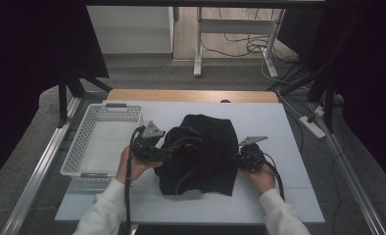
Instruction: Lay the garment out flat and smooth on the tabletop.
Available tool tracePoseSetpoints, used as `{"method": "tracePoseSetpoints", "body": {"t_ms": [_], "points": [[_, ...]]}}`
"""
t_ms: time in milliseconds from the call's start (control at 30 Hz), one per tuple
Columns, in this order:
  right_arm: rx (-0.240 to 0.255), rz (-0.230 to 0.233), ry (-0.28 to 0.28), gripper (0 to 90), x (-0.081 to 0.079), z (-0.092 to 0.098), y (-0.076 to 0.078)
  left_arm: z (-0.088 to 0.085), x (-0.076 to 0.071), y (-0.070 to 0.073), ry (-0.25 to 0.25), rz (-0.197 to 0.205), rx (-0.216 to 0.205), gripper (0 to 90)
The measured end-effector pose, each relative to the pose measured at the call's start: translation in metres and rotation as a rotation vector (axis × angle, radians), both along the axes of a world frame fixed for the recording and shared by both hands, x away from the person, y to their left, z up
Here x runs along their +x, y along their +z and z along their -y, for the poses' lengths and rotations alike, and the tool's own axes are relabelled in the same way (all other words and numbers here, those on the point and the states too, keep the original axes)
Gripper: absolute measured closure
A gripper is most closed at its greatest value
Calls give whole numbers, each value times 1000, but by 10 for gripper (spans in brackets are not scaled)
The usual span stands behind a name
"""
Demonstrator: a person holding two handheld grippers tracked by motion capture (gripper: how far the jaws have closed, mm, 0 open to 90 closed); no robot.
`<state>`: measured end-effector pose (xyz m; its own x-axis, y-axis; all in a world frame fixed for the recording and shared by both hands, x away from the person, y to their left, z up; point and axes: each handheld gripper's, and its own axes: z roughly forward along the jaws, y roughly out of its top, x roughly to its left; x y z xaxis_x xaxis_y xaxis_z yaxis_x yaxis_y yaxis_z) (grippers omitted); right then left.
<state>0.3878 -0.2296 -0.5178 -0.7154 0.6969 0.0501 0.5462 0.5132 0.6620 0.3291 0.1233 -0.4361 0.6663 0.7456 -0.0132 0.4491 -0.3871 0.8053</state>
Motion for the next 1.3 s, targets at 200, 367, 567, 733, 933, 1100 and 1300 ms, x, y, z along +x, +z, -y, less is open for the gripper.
{"method": "tracePoseSetpoints", "body": {"t_ms": [200, 367, 567, 733, 933, 1100, 1300], "points": [[-56, 63, 26, 831, -18, 2, 2, 0, -1, -1, 0, 2, 5, 266], [-67, 62, 35, 835, -45, 20, 4, 0, -1, -2, 4, 1, 6, 263], [-54, 50, 55, 836, -82, 39, 6, 1, -1, -1, 3, 7, 10, 260], [-58, 37, 81, 836, -109, 38, 11, 0, -1, -1, 7, 5, 11, 259], [-48, 27, 125, 836, -137, 31, 13, -1, 0, -2, 8, 2, 9, 258], [-37, 22, 175, 836, -157, 22, 14, -1, 0, -2, 9, 1, 8, 258], [-35, 53, 181, 814, -163, 19, 19, 1, -1, -2, 3, 3, 12, 256]]}}
